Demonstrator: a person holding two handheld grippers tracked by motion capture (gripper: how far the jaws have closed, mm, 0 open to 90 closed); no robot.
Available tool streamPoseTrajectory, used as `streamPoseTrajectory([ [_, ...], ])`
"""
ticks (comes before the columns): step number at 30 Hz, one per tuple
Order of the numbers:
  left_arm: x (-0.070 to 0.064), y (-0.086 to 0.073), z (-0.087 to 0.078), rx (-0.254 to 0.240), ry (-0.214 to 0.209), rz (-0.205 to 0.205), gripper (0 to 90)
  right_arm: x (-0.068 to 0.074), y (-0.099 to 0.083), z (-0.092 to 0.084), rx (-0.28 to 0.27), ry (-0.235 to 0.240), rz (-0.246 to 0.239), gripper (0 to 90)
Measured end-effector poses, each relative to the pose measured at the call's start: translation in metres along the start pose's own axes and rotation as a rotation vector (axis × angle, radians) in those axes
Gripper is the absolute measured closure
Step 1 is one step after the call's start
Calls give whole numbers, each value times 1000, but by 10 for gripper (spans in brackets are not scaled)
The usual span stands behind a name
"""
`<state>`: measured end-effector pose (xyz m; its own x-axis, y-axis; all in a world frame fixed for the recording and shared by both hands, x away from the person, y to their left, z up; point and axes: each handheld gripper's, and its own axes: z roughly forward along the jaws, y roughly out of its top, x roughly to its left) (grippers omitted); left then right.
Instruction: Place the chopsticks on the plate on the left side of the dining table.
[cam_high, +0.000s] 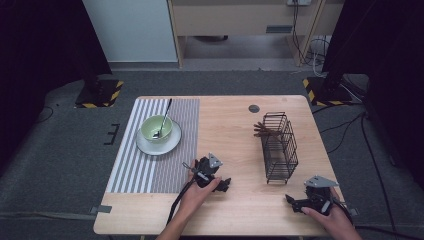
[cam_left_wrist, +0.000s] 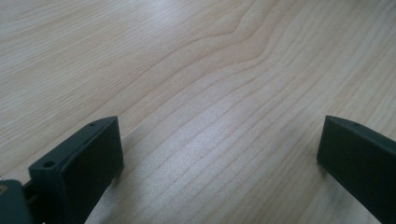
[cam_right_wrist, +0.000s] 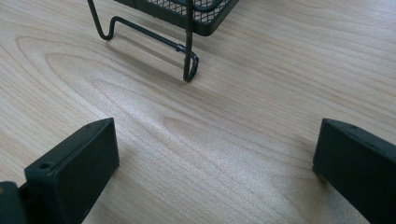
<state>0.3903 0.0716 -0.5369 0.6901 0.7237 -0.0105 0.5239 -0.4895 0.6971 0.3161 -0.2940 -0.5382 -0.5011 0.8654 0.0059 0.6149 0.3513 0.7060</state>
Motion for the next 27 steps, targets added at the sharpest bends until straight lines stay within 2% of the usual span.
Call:
streamPoseTrajectory([
  [5,-1,0,-3,14,-32,22,9,0,0,0,0,1,-1,3],
  [6,0,1,-4,15,-47,16,38,0,0,0,0,1,-2,4],
  [7,0,3,-7,7,-78,-3,38,0,0,0,0,1,-2,4],
  [8,0,7,-12,-8,-86,-9,42,0,0,0,0,1,-2,4],
  [10,0,9,-15,-10,-91,-3,44,0,0,0,0,2,-3,3],
  [12,0,16,-20,-20,-122,14,43,0,0,0,0,3,-4,4],
  [18,3,33,-26,0,-124,63,46,-1,0,0,2,3,-4,3],
  [24,5,55,-32,-26,-132,74,53,-6,3,3,2,-19,15,3],
  [27,5,60,-33,-32,-134,82,65,-7,4,4,0,-23,16,3],
])
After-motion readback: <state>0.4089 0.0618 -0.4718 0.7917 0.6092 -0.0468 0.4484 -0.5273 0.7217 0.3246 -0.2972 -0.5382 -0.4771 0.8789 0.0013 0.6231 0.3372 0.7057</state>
